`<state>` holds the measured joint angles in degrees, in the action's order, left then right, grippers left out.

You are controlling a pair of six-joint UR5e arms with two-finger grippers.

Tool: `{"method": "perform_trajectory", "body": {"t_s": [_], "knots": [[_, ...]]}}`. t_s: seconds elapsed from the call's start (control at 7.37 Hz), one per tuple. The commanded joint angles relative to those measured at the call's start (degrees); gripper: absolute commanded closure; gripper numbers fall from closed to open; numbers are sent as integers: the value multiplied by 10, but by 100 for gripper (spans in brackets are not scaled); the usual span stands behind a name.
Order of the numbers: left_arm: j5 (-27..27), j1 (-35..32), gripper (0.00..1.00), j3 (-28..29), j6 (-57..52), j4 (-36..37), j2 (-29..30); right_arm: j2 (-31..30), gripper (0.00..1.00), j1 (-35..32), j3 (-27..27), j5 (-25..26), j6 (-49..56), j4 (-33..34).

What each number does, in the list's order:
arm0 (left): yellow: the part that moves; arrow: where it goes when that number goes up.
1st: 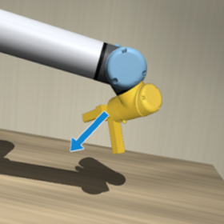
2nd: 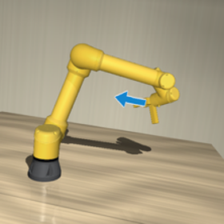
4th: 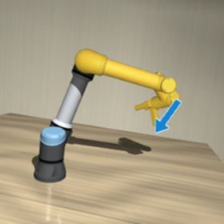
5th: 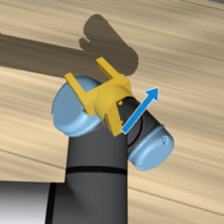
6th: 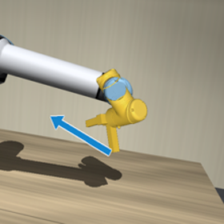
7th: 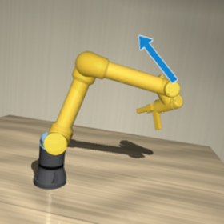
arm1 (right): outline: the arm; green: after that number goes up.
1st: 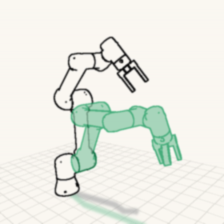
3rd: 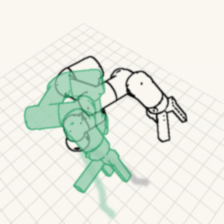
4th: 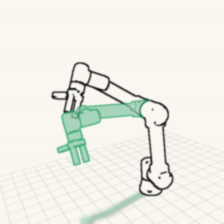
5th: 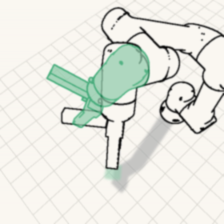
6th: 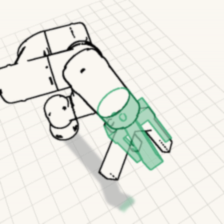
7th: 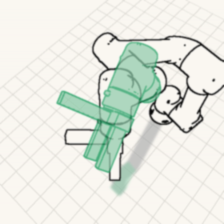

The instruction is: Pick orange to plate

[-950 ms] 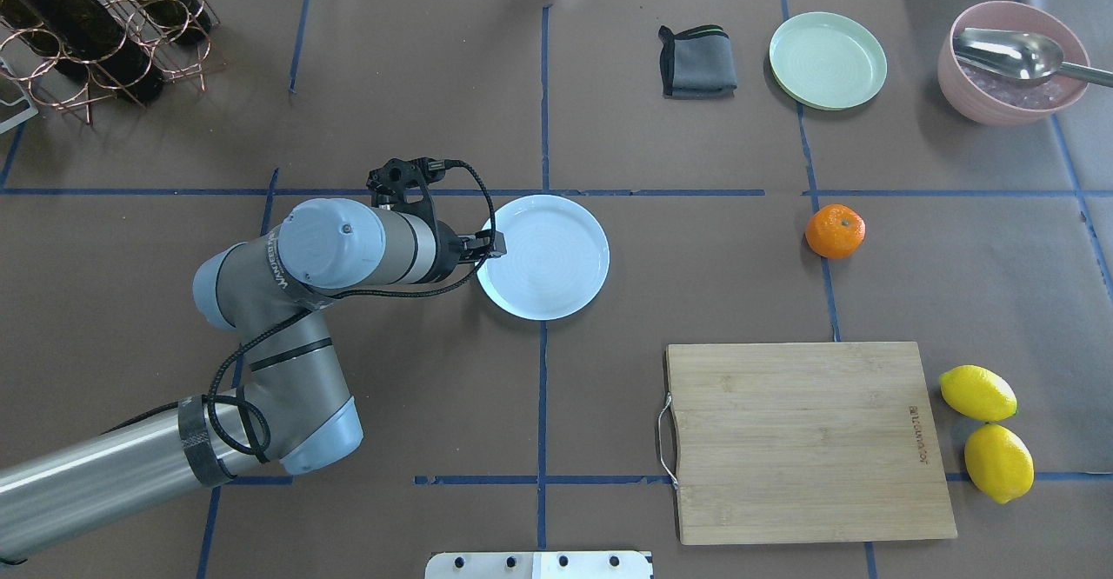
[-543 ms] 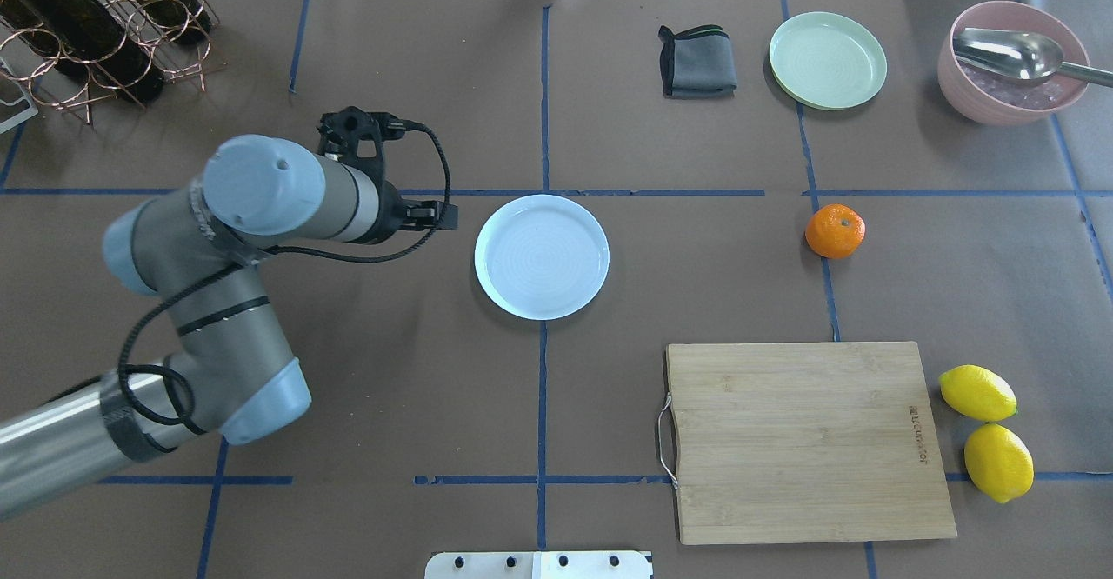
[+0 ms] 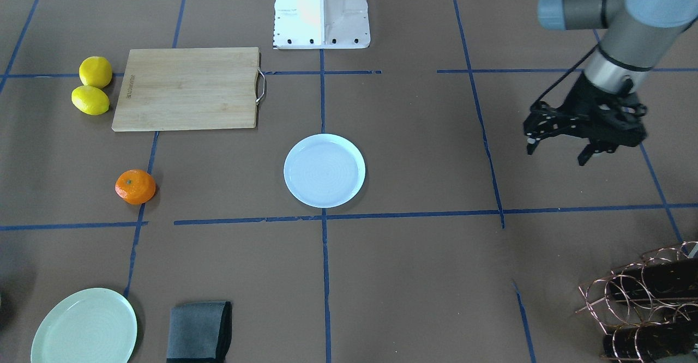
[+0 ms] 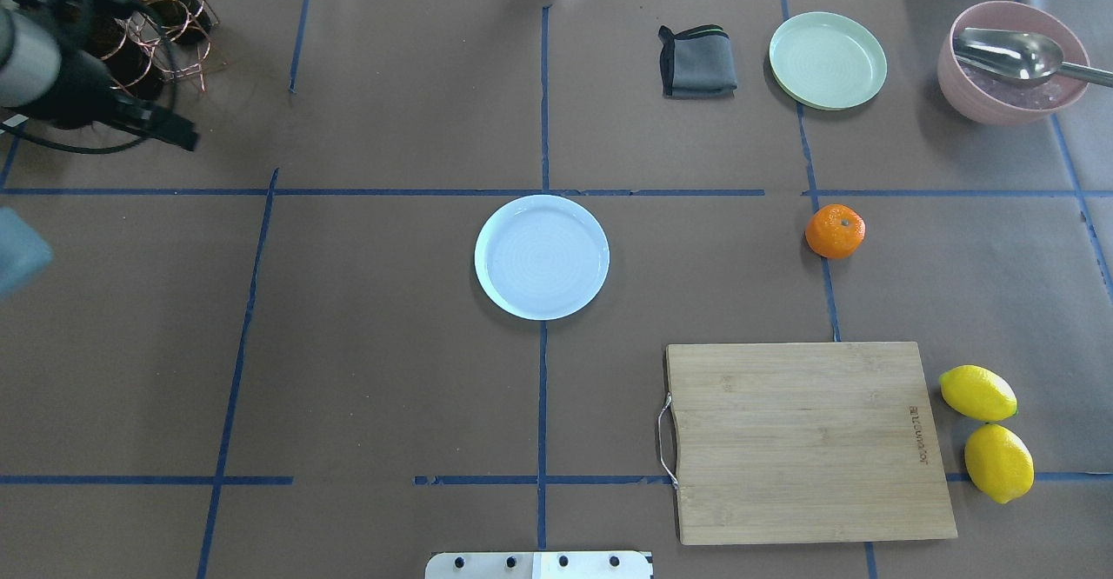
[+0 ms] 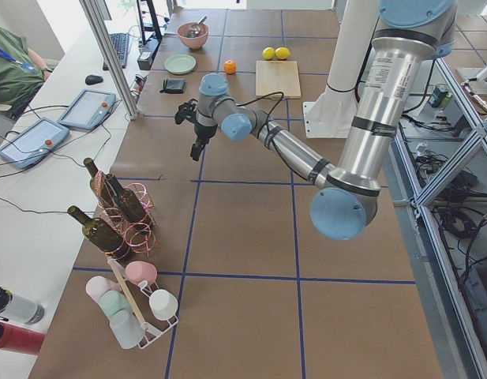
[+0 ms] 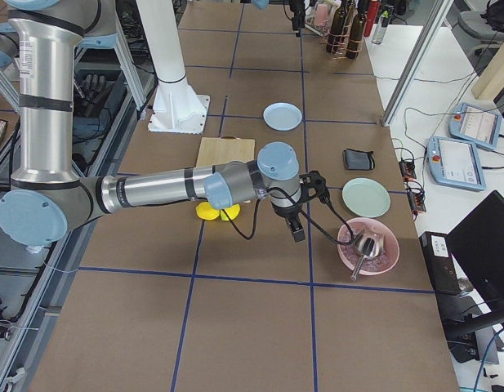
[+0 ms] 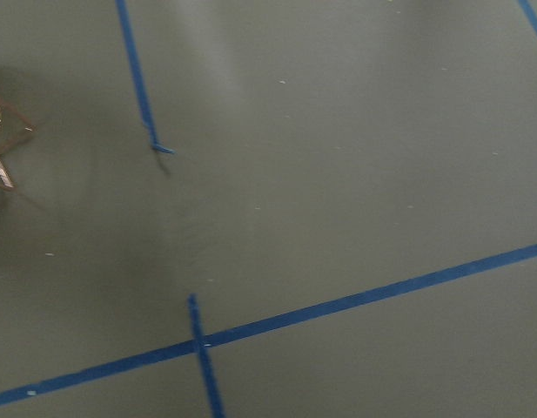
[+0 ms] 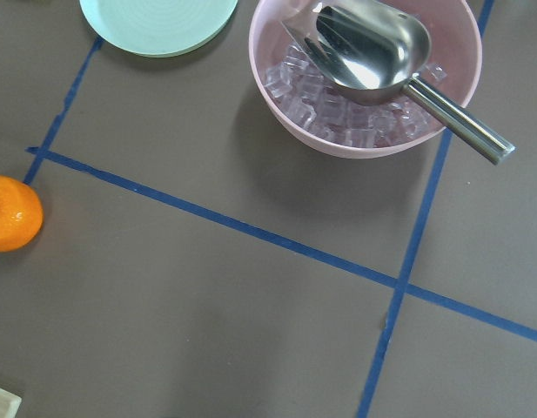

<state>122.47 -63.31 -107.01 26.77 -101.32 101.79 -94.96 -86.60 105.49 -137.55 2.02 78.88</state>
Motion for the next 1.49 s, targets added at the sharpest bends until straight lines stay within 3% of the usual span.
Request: {"method": "perform_trajectory", "body": {"t_s": [0.0,0.27,0.41,0.54,0.95,1.22,1.36], "knots": [[97,-144,0,39,-164,43,-81,3,0,26,8,-18,-17,-3],[98,-228,0,58,-297,153,-88,37,0,48,16,-18,-63,-1],[98,-257,0,62,-366,169,-129,64,0,81,16,-12,-104,0],[99,-273,0,59,-377,171,-142,95,0,125,16,16,-165,0],[100,-271,0,80,-374,166,-155,133,0,307,14,186,-341,-18],[100,-271,0,80,-374,165,-155,137,0,382,-16,246,-424,-99],[101,-271,0,80,-374,164,-155,155,0,393,-32,258,-429,-100]]}}
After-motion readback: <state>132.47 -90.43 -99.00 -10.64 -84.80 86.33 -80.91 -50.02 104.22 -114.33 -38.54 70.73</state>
